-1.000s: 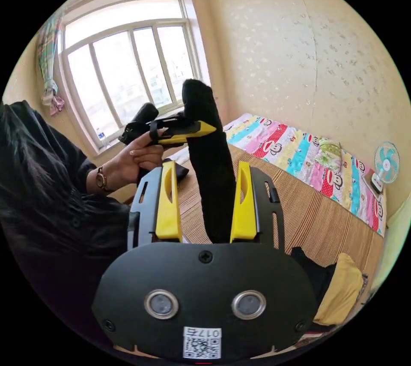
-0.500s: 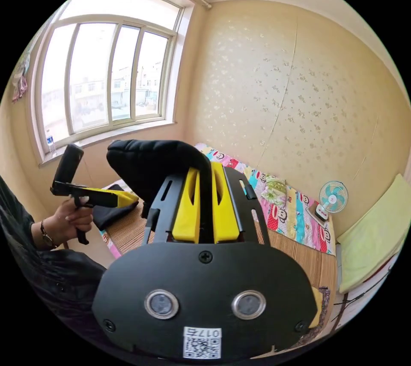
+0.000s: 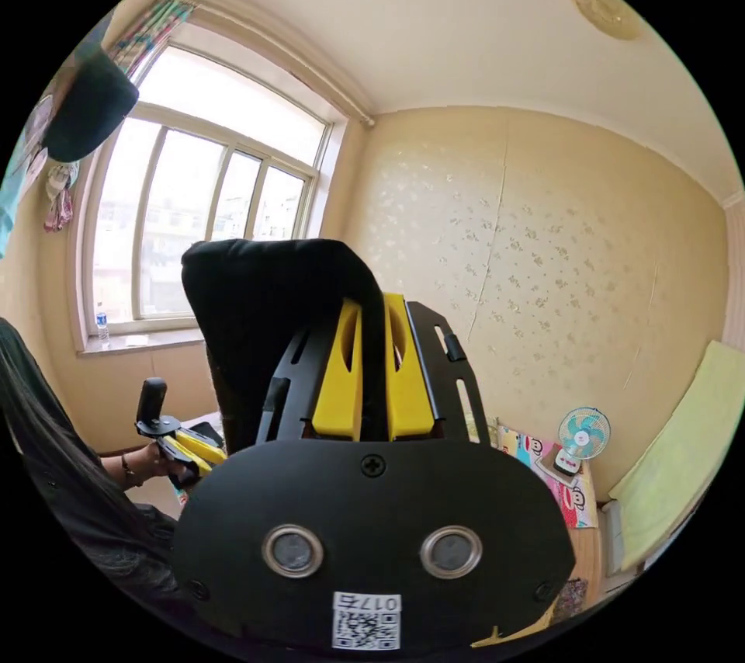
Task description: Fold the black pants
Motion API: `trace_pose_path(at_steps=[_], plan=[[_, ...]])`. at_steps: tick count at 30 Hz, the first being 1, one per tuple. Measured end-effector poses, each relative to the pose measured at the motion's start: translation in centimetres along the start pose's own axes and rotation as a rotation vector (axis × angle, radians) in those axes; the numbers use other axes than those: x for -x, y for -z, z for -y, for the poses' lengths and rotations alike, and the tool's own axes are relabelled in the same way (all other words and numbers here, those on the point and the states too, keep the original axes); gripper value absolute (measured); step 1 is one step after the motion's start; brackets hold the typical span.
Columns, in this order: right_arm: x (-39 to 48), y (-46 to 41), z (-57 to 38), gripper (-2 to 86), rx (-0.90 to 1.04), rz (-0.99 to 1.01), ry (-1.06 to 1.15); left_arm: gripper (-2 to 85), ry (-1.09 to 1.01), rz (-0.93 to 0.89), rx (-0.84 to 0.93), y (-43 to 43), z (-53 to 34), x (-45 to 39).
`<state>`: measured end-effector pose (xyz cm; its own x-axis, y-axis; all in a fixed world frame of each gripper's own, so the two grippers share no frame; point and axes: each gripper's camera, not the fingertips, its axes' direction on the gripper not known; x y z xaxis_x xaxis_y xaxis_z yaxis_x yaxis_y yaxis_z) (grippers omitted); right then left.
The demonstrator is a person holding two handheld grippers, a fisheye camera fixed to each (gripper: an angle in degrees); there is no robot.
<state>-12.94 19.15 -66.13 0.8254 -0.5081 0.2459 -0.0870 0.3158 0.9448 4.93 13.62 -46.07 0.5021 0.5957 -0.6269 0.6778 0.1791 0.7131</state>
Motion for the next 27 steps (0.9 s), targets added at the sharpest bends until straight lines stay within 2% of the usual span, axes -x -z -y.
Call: trace_pose_path(at_steps=[2, 4, 11, 13, 15, 16, 18, 21, 25, 27], plan=[[-0.6, 1.0, 0.9, 4.7, -0.052, -0.003, -0.024, 13.1, 0.052, 0.14, 0.064, -0.3, -0.1, 0.2], [-0.5, 1.4, 1.7, 4.8, -0.07, -0.031, -0.027, 16.0, 0.054, 0.17, 0.144, -1.5, 0.1, 0.2], [-0.8, 2.9, 5.8, 5.0, -0.077, 0.053, -0.001, 16.3, -0.116, 0.309, 0.127, -7.5, 5.9, -5.4], [-1.9, 3.5, 7.0, 5.0, -0.075, 0.07, -0.004, 14.4, -0.126, 0.339, 0.048, -7.6, 7.7, -6.9], [-3.6, 4.8, 7.9, 5.0, -0.091, 0.074, 0.001, 8.8, -0.078, 0.36, -0.195, -4.6, 9.3, -8.0], [-4.9, 5.9, 8.5, 5.1, -0.104, 0.054, 0.015, 7.4, -0.067, 0.355, -0.258, -3.6, 9.7, -8.1], [-6.7, 7.6, 9.2, 5.2, -0.103, -0.011, 0.059, 5.0, -0.036, 0.248, -0.446, 0.6, 11.8, -7.1], [-10.6, 10.2, 9.7, 5.3, -0.109, -0.034, 0.061, 4.5, 0.009, 0.068, -0.571, 5.3, 15.5, -5.1], [-15.3, 13.9, 8.6, 4.8, -0.206, 0.147, -0.047, 4.2, -0.103, 0.042, -0.622, 8.9, 19.8, -6.7], [-16.6, 14.3, 8.5, 4.5, -0.241, 0.173, -0.078, 4.2, -0.112, 0.064, -0.65, 10.1, 21.8, -7.3]])
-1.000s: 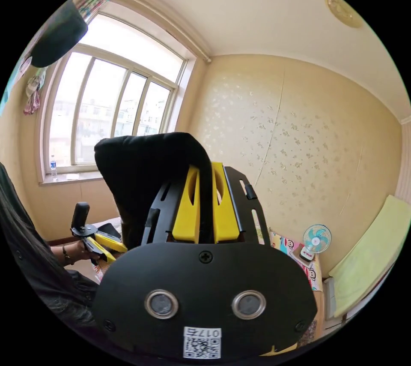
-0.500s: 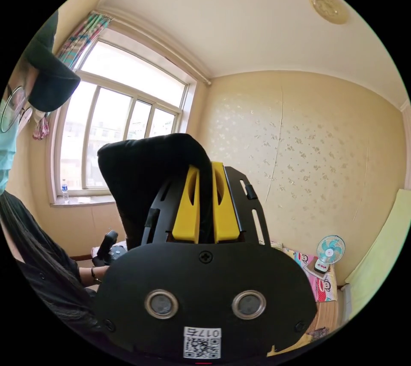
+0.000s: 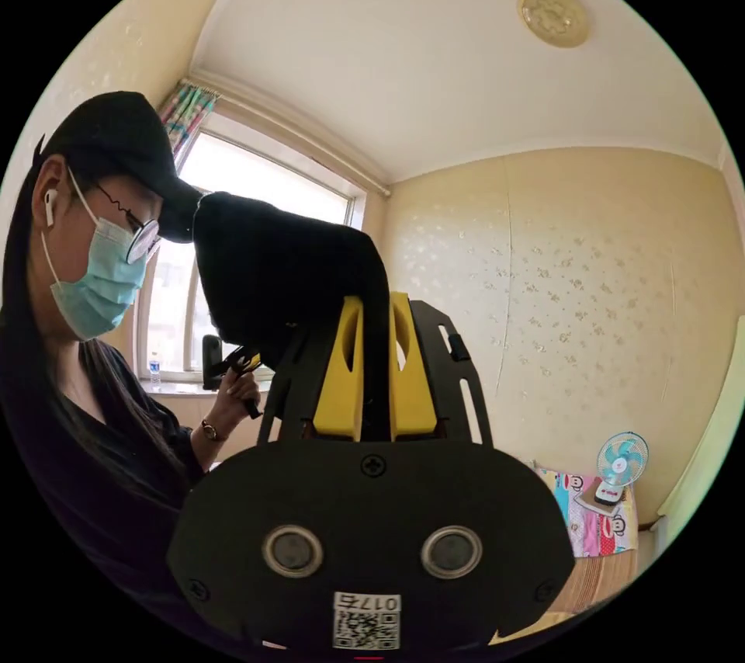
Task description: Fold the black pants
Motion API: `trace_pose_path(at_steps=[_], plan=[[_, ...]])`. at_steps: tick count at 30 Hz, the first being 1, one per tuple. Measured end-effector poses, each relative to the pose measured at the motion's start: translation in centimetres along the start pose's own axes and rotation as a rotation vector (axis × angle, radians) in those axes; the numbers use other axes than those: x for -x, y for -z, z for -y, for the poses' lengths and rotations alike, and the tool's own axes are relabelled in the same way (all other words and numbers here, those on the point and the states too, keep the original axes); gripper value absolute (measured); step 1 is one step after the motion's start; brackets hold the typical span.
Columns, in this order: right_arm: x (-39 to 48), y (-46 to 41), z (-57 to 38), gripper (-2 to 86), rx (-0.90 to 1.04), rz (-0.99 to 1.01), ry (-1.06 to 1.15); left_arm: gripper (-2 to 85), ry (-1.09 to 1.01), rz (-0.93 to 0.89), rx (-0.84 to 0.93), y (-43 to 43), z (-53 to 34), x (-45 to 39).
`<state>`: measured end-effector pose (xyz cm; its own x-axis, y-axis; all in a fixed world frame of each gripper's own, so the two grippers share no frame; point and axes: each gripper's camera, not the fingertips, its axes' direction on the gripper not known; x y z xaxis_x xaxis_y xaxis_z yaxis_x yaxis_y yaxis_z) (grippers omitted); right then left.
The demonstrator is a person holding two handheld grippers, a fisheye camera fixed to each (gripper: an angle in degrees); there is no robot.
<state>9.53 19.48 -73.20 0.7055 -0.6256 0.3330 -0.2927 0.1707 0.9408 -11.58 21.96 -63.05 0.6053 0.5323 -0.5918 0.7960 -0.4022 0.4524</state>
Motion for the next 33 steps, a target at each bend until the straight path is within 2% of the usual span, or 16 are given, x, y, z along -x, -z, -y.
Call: trace_pose_path(at_steps=[3, 6, 7, 9, 11, 13, 16, 18, 20, 23, 25, 28, 30, 32, 33], plan=[[-4.2, -2.9, 1.7, 4.7, 0.09, -0.051, -0.081, 4.2, 0.077, 0.075, 0.008, -2.4, 2.5, 2.9], [-13.4, -11.6, 3.1, 5.7, 0.261, -0.127, -0.187, 4.5, 0.094, 0.226, 0.116, -9.4, 5.1, 10.3], [-18.7, -16.9, 2.9, 6.4, 0.343, -0.172, -0.266, 4.6, 0.11, 0.253, 0.151, -11.4, 5.5, 12.7], [-26.8, -26.2, 0.9, 8.2, 0.497, -0.291, -0.34, 5.4, 0.208, 0.416, 0.33, -19.3, 5.3, 24.1], [-35.4, -36.1, -5.6, 9.2, 0.717, -0.398, -0.415, 5.9, 0.305, 0.609, 0.508, -22.8, 2.8, 32.9], [-39.1, -39.6, -11.7, 8.9, 0.89, -0.401, -0.51, 6.4, 0.391, 0.723, 0.67, -22.7, -0.7, 39.4], [-40.4, -39.3, -21.5, 8.2, 0.96, -0.3, -0.535, 7.0, 0.375, 0.808, 0.829, -17.3, -8.4, 45.2], [-41.1, -38.0, -29.0, 7.4, 1.072, -0.266, -0.601, 7.5, 0.413, 0.87, 1.019, -11.4, -16.8, 48.7], [-42.1, -34.9, -40.1, 7.1, 1.3, -0.246, -0.749, 8.1, 0.495, 0.881, 1.199, -6.5, -23.7, 51.2], [-42.3, -29.1, -49.8, 7.0, 1.458, -0.23, -0.957, 10.3, 0.656, 0.83, 1.414, 1.3, -33.0, 53.1], [-41.8, -26.2, -52.9, 7.0, 1.511, -0.192, -1.036, 12.2, 0.687, 0.787, 1.526, 4.5, -36.8, 53.4], [-40.9, -23.1, -55.3, 7.0, 1.593, -0.164, -1.096, 14.9, 0.616, 0.75, 1.692, 6.9, -40.6, 54.0], [-40.8, -21.8, -55.5, 7.0, 1.592, -0.146, -1.139, 15.6, 0.419, 0.81, 1.818, 7.5, -41.5, 56.0], [-41.3, -20.5, -55.2, 6.9, 1.59, -0.12, -1.188, 15.9, 0.39, 0.911, 1.782, 8.6, -40.6, 58.8], [-41.5, -20.3, -55.0, 6.9, 1.594, -0.114, -1.193, 16.0, 0.444, 0.904, 1.769, 9.3, -40.3, 61.2]])
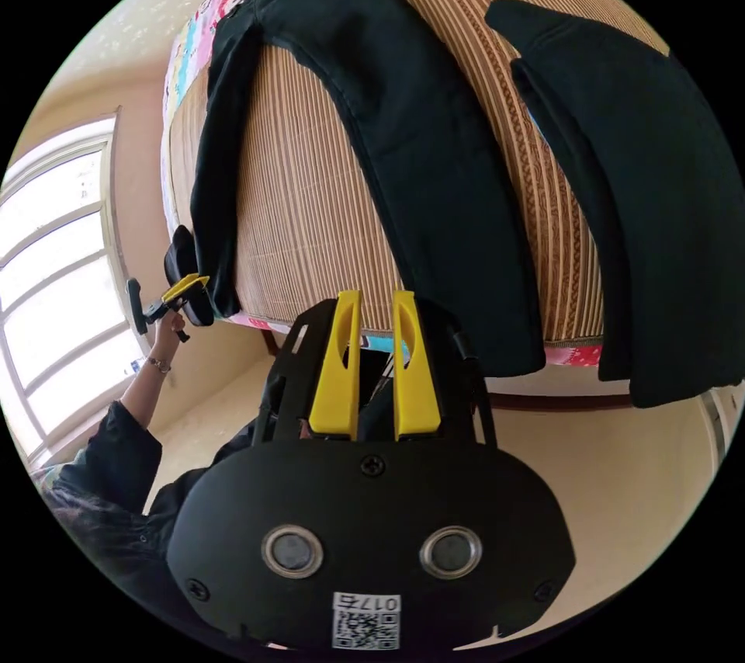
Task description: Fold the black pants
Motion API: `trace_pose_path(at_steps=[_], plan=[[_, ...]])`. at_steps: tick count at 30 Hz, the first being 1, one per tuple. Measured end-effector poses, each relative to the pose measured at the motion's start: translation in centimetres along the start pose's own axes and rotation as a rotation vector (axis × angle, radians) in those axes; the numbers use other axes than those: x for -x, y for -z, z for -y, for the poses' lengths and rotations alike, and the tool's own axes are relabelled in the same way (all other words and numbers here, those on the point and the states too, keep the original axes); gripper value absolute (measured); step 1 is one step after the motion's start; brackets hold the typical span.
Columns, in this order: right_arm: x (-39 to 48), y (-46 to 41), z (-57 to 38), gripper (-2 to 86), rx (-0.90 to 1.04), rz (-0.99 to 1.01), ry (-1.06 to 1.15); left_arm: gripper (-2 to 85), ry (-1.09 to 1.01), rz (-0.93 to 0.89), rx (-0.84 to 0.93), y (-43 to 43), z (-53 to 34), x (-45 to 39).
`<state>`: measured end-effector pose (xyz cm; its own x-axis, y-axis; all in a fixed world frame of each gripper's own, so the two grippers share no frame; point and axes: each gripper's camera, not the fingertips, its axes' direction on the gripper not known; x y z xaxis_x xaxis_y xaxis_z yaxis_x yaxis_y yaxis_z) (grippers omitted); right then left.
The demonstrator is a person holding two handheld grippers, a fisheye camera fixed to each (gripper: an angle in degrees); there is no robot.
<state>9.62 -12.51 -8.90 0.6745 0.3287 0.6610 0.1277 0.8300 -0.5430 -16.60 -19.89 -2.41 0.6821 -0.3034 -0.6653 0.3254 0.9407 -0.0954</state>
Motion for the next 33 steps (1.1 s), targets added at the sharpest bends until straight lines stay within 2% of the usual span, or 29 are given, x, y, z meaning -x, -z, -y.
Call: trace_pose_path(at_steps=[2, 3, 4, 6, 7, 8, 9, 11, 13, 15, 18, 22, 24, 26, 29, 31, 33], plan=[[-0.9, 1.1, -0.1, 6.9, 0.034, -0.014, 0.0, 15.1, -0.004, -0.14, 0.107, -1.6, 2.2, 2.4], [-1.2, 1.4, -0.1, 6.9, 0.043, -0.023, 0.001, 13.6, 0.008, -0.279, 0.274, -3.9, 3.6, 3.5], [-1.9, 2.0, 0.0, 6.9, 0.063, -0.044, 0.0, 12.1, 0.028, -0.353, 0.369, -5.2, 4.0, 4.0], [-3.2, 3.1, 0.2, 6.9, 0.083, -0.063, -0.003, 5.6, 0.051, -0.64, 0.587, -7.6, 4.0, 4.1], [-4.0, 4.2, 0.2, 6.9, 0.084, -0.061, -0.005, 3.9, 0.011, -0.758, 0.59, -7.5, 3.7, 3.6], [-4.8, 5.4, 0.1, 6.8, 0.074, -0.047, -0.011, 3.7, -0.089, -1.014, 0.53, -6.4, 3.0, 2.4], [-5.2, 6.0, -0.1, 6.7, 0.067, -0.035, -0.015, 3.6, -0.148, -1.171, 0.386, -4.7, 1.8, 2.1], [-6.8, 8.1, -0.9, 6.3, 0.046, 0.02, -0.027, 3.7, -0.114, -1.228, 0.224, -3.6, -0.5, 2.5], [-8.1, 9.0, -1.6, 6.1, 0.042, 0.032, -0.05, 4.2, 0.016, -1.119, 0.246, -5.2, -3.0, 2.6], [-9.5, 9.6, -2.2, 6.4, 0.049, 0.029, -0.089, 5.1, 0.194, -0.885, 0.341, -8.3, -6.2, 2.3], [-11.0, 11.8, -3.2, 7.3, -0.018, 0.032, -0.114, 5.8, 0.26, -0.717, 0.397, -9.8, -8.8, 1.3], [-12.2, 15.6, -3.6, 8.1, -0.124, -0.054, -0.113, 6.9, 0.25, -0.633, 0.191, -6.0, -8.2, 0.2], [-12.8, 16.2, -3.1, 8.6, -0.124, -0.075, -0.102, 7.6, 0.143, -0.524, 0.022, -2.6, -5.9, -1.7], [-13.5, 16.3, -2.6, 9.4, -0.105, -0.096, -0.089, 9.1, 0.087, -0.425, -0.035, -1.6, -3.5, -3.3], [-14.2, 16.1, -2.6, 10.3, -0.099, -0.135, -0.061, 11.6, 0.064, -0.379, -0.043, -3.4, 0.1, -5.0], [-14.9, 15.8, -3.1, 10.8, -0.099, -0.12, -0.05, 11.3, 0.057, -0.4, 0.049, -6.3, 1.5, -6.1], [-15.8, 15.2, -3.7, 11.0, -0.078, -0.115, -0.052, 8.6, 0.099, -0.372, 0.054, -7.8, 1.5, -7.1]])
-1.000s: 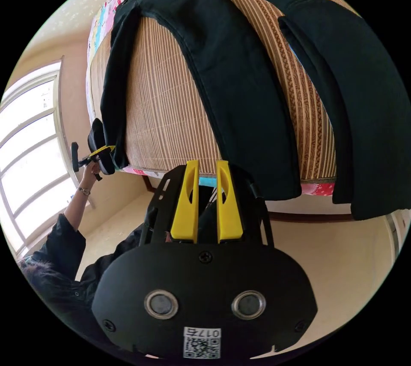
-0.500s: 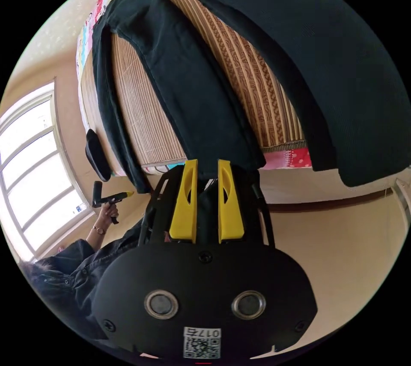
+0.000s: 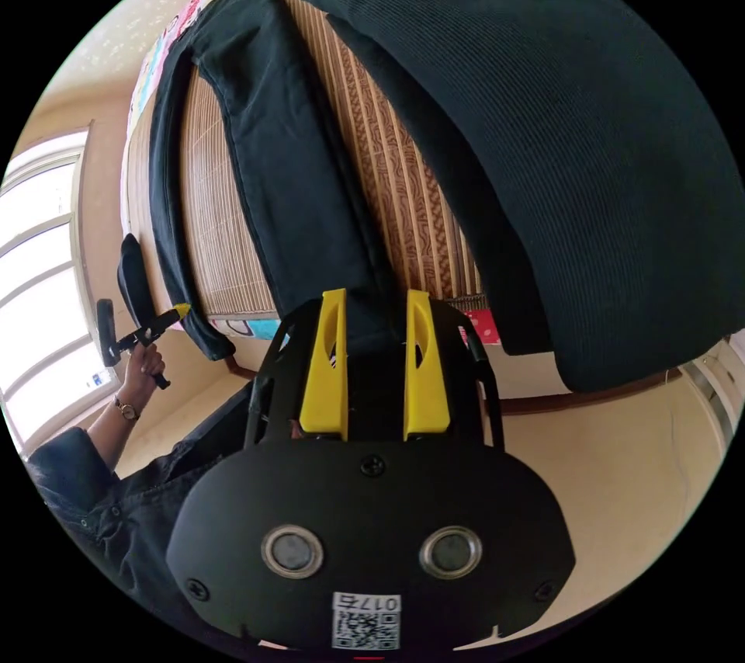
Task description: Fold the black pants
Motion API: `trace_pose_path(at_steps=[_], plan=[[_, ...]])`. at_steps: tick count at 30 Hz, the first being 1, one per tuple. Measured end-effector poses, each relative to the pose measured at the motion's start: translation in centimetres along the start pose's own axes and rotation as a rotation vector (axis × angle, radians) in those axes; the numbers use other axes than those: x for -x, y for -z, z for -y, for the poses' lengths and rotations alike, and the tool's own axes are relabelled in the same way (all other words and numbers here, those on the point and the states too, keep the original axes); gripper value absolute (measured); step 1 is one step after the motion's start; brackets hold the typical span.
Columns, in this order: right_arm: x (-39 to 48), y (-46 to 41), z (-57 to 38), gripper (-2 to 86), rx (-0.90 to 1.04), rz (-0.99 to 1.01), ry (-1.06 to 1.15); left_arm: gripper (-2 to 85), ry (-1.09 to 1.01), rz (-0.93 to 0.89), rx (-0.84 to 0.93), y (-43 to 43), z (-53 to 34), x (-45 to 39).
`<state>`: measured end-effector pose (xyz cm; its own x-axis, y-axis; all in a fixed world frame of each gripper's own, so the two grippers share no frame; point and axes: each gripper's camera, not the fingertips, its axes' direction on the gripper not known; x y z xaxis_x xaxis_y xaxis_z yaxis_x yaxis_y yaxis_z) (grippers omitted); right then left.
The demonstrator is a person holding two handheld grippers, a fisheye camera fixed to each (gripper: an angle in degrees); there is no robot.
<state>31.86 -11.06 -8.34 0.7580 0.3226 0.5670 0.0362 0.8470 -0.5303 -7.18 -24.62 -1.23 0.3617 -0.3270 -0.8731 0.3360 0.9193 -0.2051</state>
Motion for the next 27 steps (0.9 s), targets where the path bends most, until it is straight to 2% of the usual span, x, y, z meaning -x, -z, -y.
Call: trace_pose_path(at_steps=[3, 5, 7, 10, 12, 15, 19, 21, 22, 24, 26, 27], plan=[[-1.2, 0.6, -0.9, 10.6, -0.004, 0.017, 0.011, 3.3, -0.032, -0.069, 0.064, 0.4, -1.0, -0.7], [-1.7, 1.5, -1.2, 10.3, 0.008, -0.011, 0.018, 2.7, -0.045, -0.014, 0.08, 1.4, -2.4, -1.2], [-1.9, 1.2, -1.5, 8.9, 0.046, -0.034, 0.063, 3.0, -0.054, -0.012, 0.1, 2.0, -4.1, -1.4], [-2.6, 1.8, -2.8, 6.5, 0.057, 0.02, 0.096, 6.1, -0.047, -0.114, 0.067, 3.3, -6.0, -1.2], [-2.4, 4.3, -4.5, 5.4, -0.007, 0.082, 0.093, 10.9, -0.116, -0.276, 0.01, 5.1, -5.7, -2.7], [1.8, 9.6, -8.3, 4.1, -0.107, 0.188, 0.227, 17.1, -0.286, -0.57, -0.018, 7.7, -2.6, -6.6], [9.9, 13.8, -12.1, 3.5, -0.144, 0.229, 0.477, 19.5, -0.39, -0.511, -0.026, 10.3, 1.5, -11.6], [11.8, 14.4, -12.4, 3.6, -0.128, 0.298, 0.544, 17.5, -0.425, -0.415, 0.105, 8.8, 3.4, -14.3], [12.7, 14.3, -12.1, 3.7, -0.082, 0.355, 0.599, 16.1, -0.428, -0.393, 0.13, 8.2, 3.5, -14.6], [13.6, 13.3, -11.3, 4.2, 0.053, 0.401, 0.726, 6.4, -0.428, -0.339, 0.095, 7.1, 2.5, -14.3], [12.8, 12.3, -9.0, 4.7, 0.222, 0.357, 0.846, 4.8, -0.402, -0.341, 0.04, 7.0, 1.4, -13.1], [12.3, 12.5, -8.0, 4.8, 0.241, 0.361, 0.855, 4.6, -0.369, -0.356, 0.012, 7.0, 0.8, -12.0]])
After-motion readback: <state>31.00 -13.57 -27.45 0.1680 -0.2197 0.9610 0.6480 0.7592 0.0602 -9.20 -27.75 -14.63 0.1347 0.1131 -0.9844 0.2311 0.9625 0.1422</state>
